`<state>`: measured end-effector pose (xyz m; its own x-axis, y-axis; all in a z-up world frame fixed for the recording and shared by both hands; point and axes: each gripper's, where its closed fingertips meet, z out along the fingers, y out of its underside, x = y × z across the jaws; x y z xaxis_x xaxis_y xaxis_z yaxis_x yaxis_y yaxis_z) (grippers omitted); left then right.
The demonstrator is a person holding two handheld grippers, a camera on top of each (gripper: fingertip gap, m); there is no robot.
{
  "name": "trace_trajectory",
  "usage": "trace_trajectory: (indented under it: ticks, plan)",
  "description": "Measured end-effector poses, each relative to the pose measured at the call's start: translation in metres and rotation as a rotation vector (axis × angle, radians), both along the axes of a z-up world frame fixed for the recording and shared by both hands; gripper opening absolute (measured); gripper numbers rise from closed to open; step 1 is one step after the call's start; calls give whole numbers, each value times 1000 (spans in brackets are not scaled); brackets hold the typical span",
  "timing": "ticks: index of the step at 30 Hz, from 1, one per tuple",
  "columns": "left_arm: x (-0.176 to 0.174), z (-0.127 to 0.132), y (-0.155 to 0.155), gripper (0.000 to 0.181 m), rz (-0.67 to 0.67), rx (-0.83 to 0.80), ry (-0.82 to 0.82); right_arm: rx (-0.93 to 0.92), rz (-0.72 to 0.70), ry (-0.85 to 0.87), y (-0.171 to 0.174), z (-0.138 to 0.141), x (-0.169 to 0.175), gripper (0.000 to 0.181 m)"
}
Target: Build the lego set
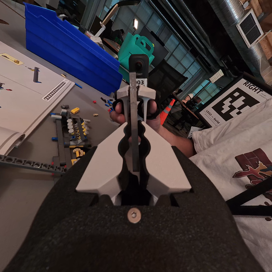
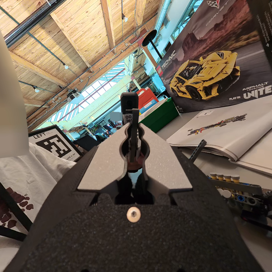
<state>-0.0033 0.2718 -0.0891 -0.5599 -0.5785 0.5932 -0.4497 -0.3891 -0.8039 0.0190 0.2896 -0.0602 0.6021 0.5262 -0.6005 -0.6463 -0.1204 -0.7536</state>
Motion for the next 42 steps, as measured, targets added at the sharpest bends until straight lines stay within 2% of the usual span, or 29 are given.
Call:
trace_trajectory:
  ticks: [14, 21, 32, 38, 42]
  plan:
    - [1, 4, 3, 7, 26, 29, -32, 24, 5, -10, -2, 3, -3, 6]
    - [0, 11, 6, 11, 45, 27, -70, 4, 24, -65, 0, -2, -13, 7]
    - [-2, 14, 3, 7, 49, 72, -109, -4, 77, -66, -1, -4, -22, 7]
    - [-2, 7, 5, 7, 97, 269, -139, -28, 76, -81, 0, -8, -22, 7]
    - [-5, 12, 2, 7, 92, 305, -182, 8, 85, -105, -4, -2, -26, 7]
